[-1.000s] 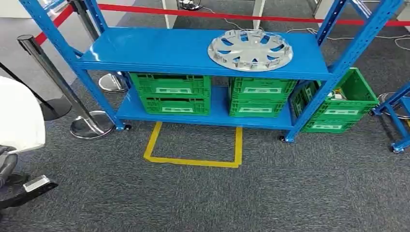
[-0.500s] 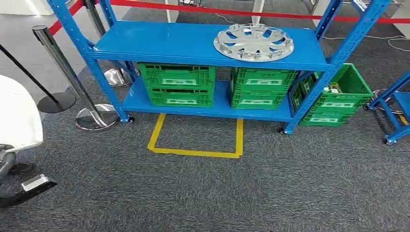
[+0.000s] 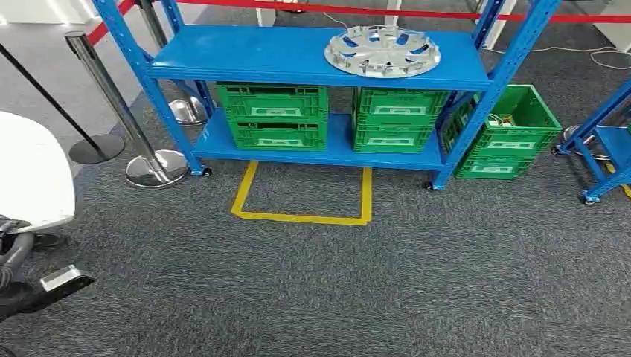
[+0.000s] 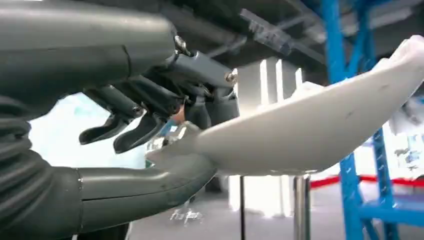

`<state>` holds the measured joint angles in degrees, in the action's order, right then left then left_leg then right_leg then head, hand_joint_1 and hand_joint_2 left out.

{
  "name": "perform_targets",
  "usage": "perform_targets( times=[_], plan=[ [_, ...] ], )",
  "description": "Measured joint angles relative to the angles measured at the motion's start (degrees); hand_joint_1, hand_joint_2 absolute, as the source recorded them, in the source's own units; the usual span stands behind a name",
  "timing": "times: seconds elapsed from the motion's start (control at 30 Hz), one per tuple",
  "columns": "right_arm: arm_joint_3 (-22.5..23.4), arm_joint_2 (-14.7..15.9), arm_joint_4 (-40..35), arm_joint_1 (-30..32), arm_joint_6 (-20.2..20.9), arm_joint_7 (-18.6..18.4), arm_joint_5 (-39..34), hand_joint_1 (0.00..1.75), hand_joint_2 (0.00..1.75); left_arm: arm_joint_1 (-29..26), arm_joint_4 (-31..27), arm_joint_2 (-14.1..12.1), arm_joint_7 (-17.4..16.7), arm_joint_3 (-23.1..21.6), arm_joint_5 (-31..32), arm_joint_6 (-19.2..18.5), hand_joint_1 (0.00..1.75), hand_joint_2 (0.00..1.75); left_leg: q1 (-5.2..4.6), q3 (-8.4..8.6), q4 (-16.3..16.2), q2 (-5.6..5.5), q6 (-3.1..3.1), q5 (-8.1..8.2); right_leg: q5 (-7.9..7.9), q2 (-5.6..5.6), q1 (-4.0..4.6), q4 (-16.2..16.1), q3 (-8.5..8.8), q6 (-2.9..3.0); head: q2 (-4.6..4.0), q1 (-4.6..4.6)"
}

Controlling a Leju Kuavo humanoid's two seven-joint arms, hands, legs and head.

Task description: Take the parts from the cabinet and place them on the table.

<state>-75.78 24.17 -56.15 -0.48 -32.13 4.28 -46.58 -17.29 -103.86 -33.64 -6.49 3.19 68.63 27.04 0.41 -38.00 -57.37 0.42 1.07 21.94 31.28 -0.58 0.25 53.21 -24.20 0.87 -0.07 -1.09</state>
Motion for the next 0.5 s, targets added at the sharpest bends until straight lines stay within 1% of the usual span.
perform_targets(
  times=[0.03,0.07,0.1,0.13,0.17,0.2,0.23,0.27,0.3,0.33,0.37,0.4,0.43,0.47,0.5],
  plan=[
    [-0.02,0.0,0.0,0.07,0.0,-0.04,0.0,0.0,0.0,0.02,0.0,0.0,0.02,0.0,0.0,-0.02,1.75,1.75,0.02,-0.63,-2.42,-0.03,0.22,3.97,-0.62,-0.06,0.03,0.15,-0.84,0.5,0.0,0.15],
    [0.0,0.0,0.0,0.06,0.02,-0.04,0.0,0.0,0.0,0.09,0.0,0.0,0.0,0.0,-0.02,-0.04,1.75,1.75,0.12,-1.37,-6.57,-0.02,0.55,8.11,-1.34,-0.16,0.06,0.3,-1.82,0.58,0.0,0.24],
    [0.0,-0.02,0.0,0.02,0.0,-0.04,0.02,0.0,0.0,0.08,0.0,0.0,0.02,-0.09,-0.02,-0.07,1.75,1.75,0.18,-1.89,-10.46,-0.03,0.76,10.78,-2.04,-0.18,0.13,0.43,-2.69,0.66,0.0,0.22],
    [0.0,-0.04,0.0,0.02,0.02,-0.04,0.07,0.0,0.0,0.08,0.0,0.0,0.02,-0.22,-0.02,-0.11,1.75,1.75,0.19,-2.22,-15.54,-0.03,0.96,12.66,-2.97,-0.27,0.17,0.76,-4.05,0.69,0.0,0.22],
    [0.0,-0.04,0.0,0.03,0.02,-0.04,0.07,0.0,0.0,0.09,0.0,0.02,0.02,-0.3,-0.02,-0.11,1.75,1.75,0.2,-2.02,-18.02,-0.03,1.11,11.75,-3.65,-0.3,0.17,1.26,-4.82,0.61,0.0,0.24],
    [0.02,-0.02,0.0,0.04,0.02,-0.04,0.07,0.0,0.0,0.14,0.0,0.02,0.02,-0.33,-0.02,-0.11,1.75,1.75,0.25,-1.02,-18.37,-0.04,1.17,9.34,-4.32,-0.36,0.15,1.86,-6.29,0.5,0.0,0.24],
    [0.02,-0.04,0.0,0.05,0.0,-0.04,0.09,0.0,0.0,0.18,0.0,0.02,0.0,-0.33,-0.02,-0.11,1.75,1.75,0.34,0.97,-16.83,-0.04,1.22,6.56,-4.85,-0.39,0.09,2.56,-7.81,0.27,0.0,0.24],
    [0.02,-0.04,0.0,0.03,0.0,-0.04,0.09,0.0,0.0,0.2,0.0,0.0,0.02,-0.33,-0.02,-0.11,1.75,1.75,0.42,3.2,-14.26,-0.04,1.27,5.24,-5.21,-0.39,0.02,3.17,-8.89,0.1,0.0,0.2],
    [0.07,-0.02,0.0,-0.02,0.0,-0.04,0.15,0.0,0.0,0.27,0.0,0.0,0.02,-0.33,-0.02,-0.11,1.75,1.75,0.61,8.29,-7.52,-0.14,1.32,5.87,-5.64,-0.37,0.07,4.28,-10.18,-0.3,0.0,0.31],
    [0.15,-0.02,0.0,0.03,-0.02,-0.04,0.2,0.0,0.0,0.52,0.0,-0.02,0.02,-0.33,-0.11,-0.11,1.75,1.75,0.4,11.3,-2.81,-0.18,1.23,8.43,-5.88,-0.3,0.32,4.95,-10.95,-0.56,0.0,0.3],
    [0.18,-0.04,-0.02,0.02,-0.04,-0.07,0.39,0.0,0.0,0.68,0.0,-0.02,0.04,-0.33,-0.28,-0.09,1.75,1.75,0.22,12.54,-0.08,-0.34,0.19,10.07,-6.17,-0.33,0.3,5.15,-11.3,-0.88,0.0,0.15],
    [0.18,-0.04,-0.02,-0.09,-0.11,-0.09,0.63,0.0,0.0,0.73,0.0,-0.02,0.13,-0.37,-0.42,-0.09,1.75,1.75,0.1,11.96,0.17,-0.34,-0.33,10.3,-6.78,-0.35,0.26,5.24,-11.8,-1.23,0.0,0.31],
    [0.2,-0.04,-0.02,-0.07,-0.11,-0.2,0.79,0.0,0.0,0.71,0.0,-0.02,0.18,-0.39,-0.48,-0.11,1.75,1.75,-0.07,11.55,0.07,-0.33,-0.82,9.99,-7.32,-0.35,0.12,4.97,-11.99,-1.5,0.0,0.17],
    [0.2,-0.02,-0.02,0.08,-0.11,-0.28,0.87,0.0,0.0,0.69,0.0,0.04,0.3,-0.52,-0.61,-0.11,1.75,1.75,0.08,10.99,0.29,-0.24,-1.45,9.23,-7.92,-0.31,0.18,4.84,-12.27,-1.91,0.0,0.37],
    [0.2,-0.02,-0.02,0.23,-0.11,-0.37,0.96,0.0,0.0,0.85,0.0,0.02,0.44,-0.68,-0.74,-0.11,1.75,1.75,0.29,10.29,0.45,0.02,-1.93,8.48,-7.19,-0.11,-0.01,5.44,-12.97,-2.18,0.0,0.35]
  ],
)
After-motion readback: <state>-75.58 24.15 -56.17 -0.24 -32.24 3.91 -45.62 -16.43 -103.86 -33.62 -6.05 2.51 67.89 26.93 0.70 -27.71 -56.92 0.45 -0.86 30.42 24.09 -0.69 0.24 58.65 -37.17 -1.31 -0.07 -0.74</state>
